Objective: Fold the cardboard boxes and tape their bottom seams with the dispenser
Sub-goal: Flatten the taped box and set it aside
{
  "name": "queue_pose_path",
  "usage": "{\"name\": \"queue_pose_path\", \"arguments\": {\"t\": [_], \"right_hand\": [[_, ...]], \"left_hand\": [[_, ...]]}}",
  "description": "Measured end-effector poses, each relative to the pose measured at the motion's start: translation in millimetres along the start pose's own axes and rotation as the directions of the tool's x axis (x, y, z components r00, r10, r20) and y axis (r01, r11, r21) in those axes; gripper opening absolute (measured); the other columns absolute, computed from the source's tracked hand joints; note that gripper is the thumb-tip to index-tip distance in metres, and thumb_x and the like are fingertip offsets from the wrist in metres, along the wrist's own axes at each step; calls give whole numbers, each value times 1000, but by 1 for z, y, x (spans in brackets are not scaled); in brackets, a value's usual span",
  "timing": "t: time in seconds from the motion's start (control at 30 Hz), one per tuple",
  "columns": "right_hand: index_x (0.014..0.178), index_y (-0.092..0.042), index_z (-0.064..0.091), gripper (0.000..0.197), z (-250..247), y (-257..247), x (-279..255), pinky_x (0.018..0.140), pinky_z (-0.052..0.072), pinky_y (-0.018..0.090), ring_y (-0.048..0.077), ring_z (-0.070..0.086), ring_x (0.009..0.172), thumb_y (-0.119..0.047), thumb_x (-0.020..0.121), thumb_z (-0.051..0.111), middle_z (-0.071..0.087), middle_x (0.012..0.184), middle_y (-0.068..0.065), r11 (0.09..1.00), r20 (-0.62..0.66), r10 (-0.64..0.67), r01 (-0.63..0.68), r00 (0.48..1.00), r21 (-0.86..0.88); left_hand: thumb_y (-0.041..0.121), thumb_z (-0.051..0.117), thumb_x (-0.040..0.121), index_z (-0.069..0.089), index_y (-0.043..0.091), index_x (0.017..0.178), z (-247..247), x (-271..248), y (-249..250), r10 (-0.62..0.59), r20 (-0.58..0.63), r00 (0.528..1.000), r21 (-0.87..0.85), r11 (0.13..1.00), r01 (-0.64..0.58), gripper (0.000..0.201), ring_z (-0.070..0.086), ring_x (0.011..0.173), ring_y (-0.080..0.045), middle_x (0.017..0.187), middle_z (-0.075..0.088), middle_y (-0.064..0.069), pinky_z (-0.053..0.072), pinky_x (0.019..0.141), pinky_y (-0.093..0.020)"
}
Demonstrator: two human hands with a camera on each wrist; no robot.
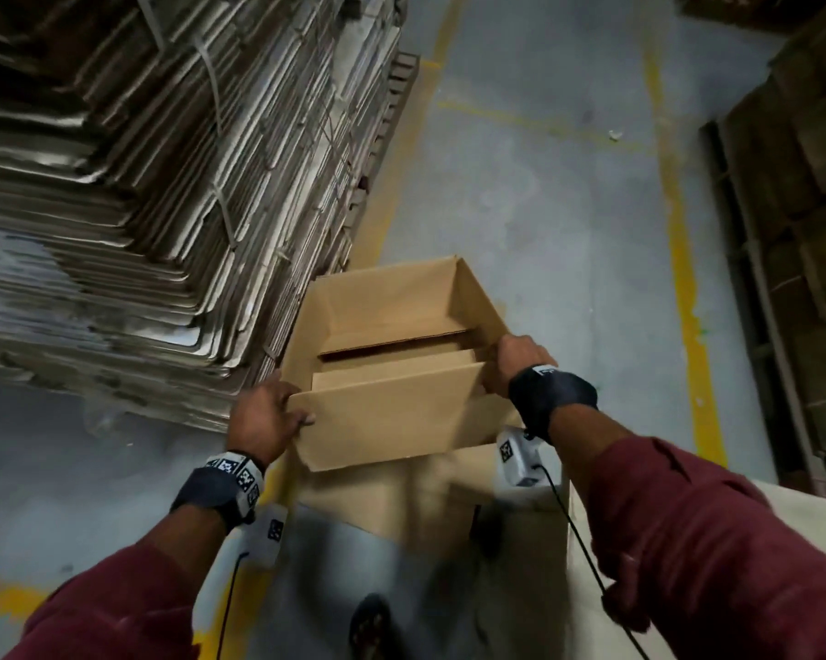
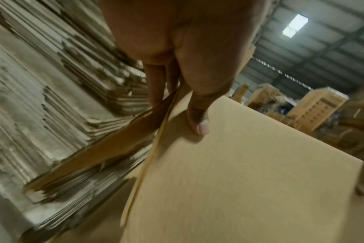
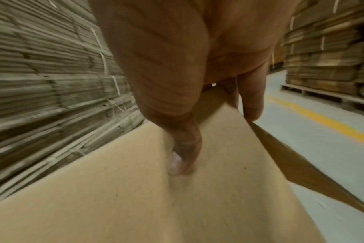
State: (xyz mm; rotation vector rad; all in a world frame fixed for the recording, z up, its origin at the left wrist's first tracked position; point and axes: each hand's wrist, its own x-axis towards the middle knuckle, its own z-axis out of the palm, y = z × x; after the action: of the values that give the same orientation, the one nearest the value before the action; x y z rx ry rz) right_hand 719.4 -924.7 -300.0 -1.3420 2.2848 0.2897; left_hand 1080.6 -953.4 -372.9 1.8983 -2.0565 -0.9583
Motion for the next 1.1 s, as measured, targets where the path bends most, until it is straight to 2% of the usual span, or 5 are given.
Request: {"name": "queue_pose_path", "arguments": {"t": [0.23,0.47,0.63,0.87,1.1], "right_hand": [[125,-5,65,30,181,6,27,103,46,40,38,58,123,-7,102,46,54,142,19,974,36,167,-171,985,150],[113,-13,75,25,339,17,19,107,41,33,36,52,133,-9,94,60,37,160,17,901,127,205,-237,971,363],[118,1,66,26,393,54,41,58,53,17,20,67,73,-3,97,52,73,76,6,645,117,450,-413,885,643],[97,-14,74,11,394,23,52,83,53,36,37,67,100,-23,95,69,73,106,18,748,155,327,-356,932,561],[125,-17,69,37,389,-10,83,102,51,41,36,62,119,-4,95,51,67,128,15,852,218,177,-261,960,454]], "left_hand": [[23,88,79,67,15,130,80,-3,-30,-24,-3,1000,-64,998,24,56,67,106,-30,129,68,-10,54,92,-39],[35,80,89,54,17,147,168,-14,-56,-262,134,956,-217,933,286,67,55,133,-27,147,58,-8,42,105,-29],[45,77,91,54,18,148,193,-23,-81,-302,169,938,-139,935,326,67,58,130,-30,144,61,-7,46,104,-34],[36,78,91,57,20,144,191,-14,-81,-292,167,942,-137,939,315,59,59,130,-27,142,63,-8,46,102,-31],[35,80,90,64,22,135,170,-21,-95,-256,164,953,-72,960,270,49,66,118,-23,129,70,-4,54,96,-35]]}}
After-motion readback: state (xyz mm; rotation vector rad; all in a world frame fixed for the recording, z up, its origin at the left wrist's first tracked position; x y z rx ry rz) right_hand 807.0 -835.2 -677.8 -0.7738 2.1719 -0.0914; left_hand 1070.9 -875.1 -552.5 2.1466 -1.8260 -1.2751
